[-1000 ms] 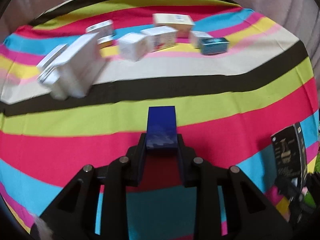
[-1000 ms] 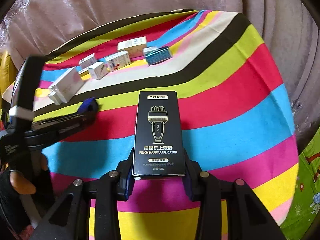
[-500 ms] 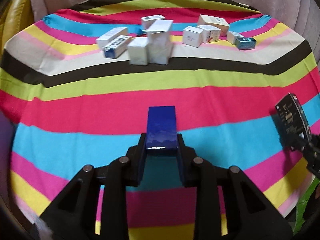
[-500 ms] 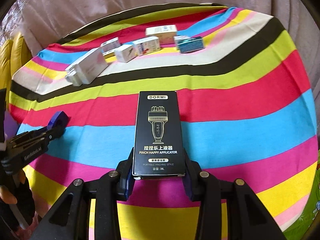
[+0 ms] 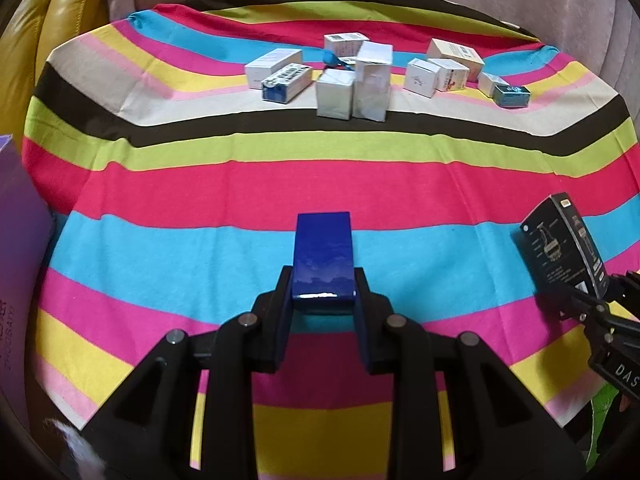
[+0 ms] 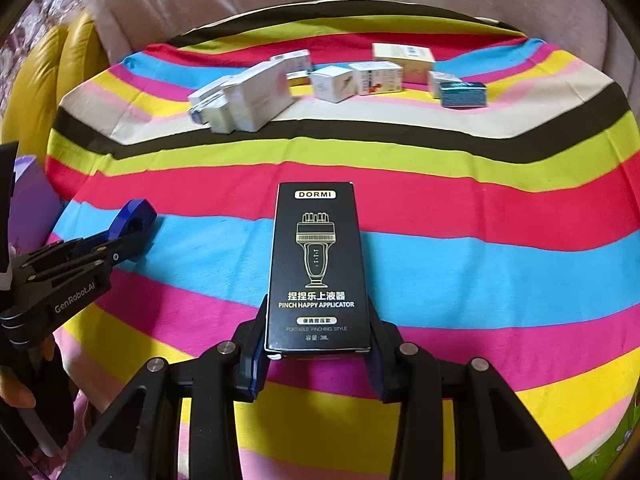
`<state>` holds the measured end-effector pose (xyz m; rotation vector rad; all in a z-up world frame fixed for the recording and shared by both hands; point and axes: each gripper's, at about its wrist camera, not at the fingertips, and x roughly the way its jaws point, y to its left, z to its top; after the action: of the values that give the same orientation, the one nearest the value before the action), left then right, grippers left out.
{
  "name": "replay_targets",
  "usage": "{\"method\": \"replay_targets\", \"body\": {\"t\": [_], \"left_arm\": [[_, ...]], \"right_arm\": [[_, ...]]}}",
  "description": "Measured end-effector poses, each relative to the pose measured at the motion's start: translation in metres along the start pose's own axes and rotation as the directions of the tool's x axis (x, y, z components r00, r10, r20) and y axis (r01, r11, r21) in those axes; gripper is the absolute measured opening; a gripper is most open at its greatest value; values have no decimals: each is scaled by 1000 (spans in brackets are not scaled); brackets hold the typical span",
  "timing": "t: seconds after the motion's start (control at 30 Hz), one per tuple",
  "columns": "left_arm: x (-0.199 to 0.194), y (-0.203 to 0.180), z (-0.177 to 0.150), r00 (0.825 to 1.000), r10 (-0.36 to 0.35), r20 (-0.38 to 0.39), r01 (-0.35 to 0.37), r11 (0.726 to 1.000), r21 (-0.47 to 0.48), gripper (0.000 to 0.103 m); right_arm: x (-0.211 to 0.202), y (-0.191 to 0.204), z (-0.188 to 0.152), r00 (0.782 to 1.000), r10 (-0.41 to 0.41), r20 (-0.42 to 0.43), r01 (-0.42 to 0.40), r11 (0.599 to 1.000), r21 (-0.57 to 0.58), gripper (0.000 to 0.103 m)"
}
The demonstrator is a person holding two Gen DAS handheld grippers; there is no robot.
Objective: Organize rigid objects
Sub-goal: 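Carry both boxes to the purple-rimmed storage box and open both tools to drop them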
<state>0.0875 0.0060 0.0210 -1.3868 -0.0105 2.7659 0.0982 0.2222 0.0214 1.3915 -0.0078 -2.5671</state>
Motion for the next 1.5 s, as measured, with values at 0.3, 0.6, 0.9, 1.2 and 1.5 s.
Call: {"method": "replay_targets", "body": {"t": [0.3, 0.6, 0.9, 1.2, 1.5], "left_arm": [[-14, 27, -10, 1000, 23, 11, -23, 999, -39, 31], [-33, 46, -12, 998, 38, 49, -35, 997, -66, 31], [-75, 70, -5, 986, 87, 142, -71, 991, -114, 31], [-103, 99, -7, 975, 121, 189, -88, 981, -171, 31], [-174, 143, -5, 906, 280, 318, -177, 932, -317, 31]], "right_arm": [[-2, 25, 1, 1000, 20, -10, -21, 999, -37, 40], [-7, 53, 5, 999, 46, -12, -47, 996, -75, 40], [-22, 99, 27, 997, 75, 36, -66, 980, -190, 40], [-28, 155, 40, 990, 131, 53, -111, 950, -293, 40], [-59, 215, 73, 969, 225, 106, -170, 910, -377, 40]]}}
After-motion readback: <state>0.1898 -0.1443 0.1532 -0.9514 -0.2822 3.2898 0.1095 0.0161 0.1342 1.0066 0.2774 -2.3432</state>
